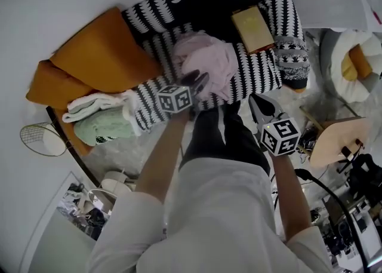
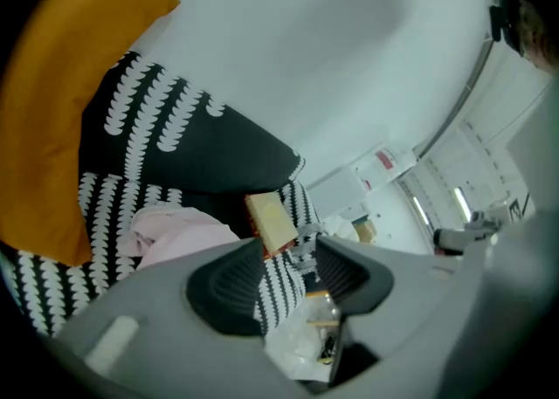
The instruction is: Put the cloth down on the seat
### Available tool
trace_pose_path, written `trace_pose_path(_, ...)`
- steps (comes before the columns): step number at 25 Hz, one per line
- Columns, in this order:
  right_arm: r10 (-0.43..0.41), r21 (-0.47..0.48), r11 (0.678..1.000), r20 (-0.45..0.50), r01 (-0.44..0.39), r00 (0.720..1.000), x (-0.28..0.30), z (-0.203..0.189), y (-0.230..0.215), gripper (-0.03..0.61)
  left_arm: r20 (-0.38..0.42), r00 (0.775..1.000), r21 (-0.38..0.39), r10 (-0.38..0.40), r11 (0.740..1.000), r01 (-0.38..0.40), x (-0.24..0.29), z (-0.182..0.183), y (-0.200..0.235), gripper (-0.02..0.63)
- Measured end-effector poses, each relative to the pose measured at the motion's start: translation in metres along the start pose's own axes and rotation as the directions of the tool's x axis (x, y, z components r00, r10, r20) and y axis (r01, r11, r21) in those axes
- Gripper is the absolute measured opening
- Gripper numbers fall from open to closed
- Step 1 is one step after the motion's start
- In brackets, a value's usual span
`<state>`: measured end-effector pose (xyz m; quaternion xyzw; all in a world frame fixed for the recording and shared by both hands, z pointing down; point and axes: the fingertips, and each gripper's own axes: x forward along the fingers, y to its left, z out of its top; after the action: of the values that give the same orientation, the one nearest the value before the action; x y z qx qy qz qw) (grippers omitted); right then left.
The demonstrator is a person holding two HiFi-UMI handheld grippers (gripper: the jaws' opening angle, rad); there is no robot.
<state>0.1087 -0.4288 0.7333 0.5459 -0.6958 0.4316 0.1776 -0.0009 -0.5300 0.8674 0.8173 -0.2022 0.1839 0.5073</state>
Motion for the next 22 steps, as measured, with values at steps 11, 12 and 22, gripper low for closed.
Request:
trace_pose_path(11,-0.03,-0.013,0.999,0.061,0.03,0.998,-0.033,0.012,0.012,0.003,0.009,1.0,0.054,0.009,0.999,-0.009,-0.034,0.003,-0.037,0.094)
trace_pose_path(12,-0.035,-0.013,0.999,0.067,0.036,0.997,-0.038,0.013,0.013,0.003,0.012,1.0,0.053,0.01,0.999,-0.011,-0.039,0.003,-0.041,0.092)
trace_pose_path(22,-0.036,-0.023,0.999,0.118,0.039,0.992,-0.098,0.0,0.022,0.003,0.101,0.993,0.034,0.057,0.998,-0.061,-0.09,-0.023,-0.097,0.025)
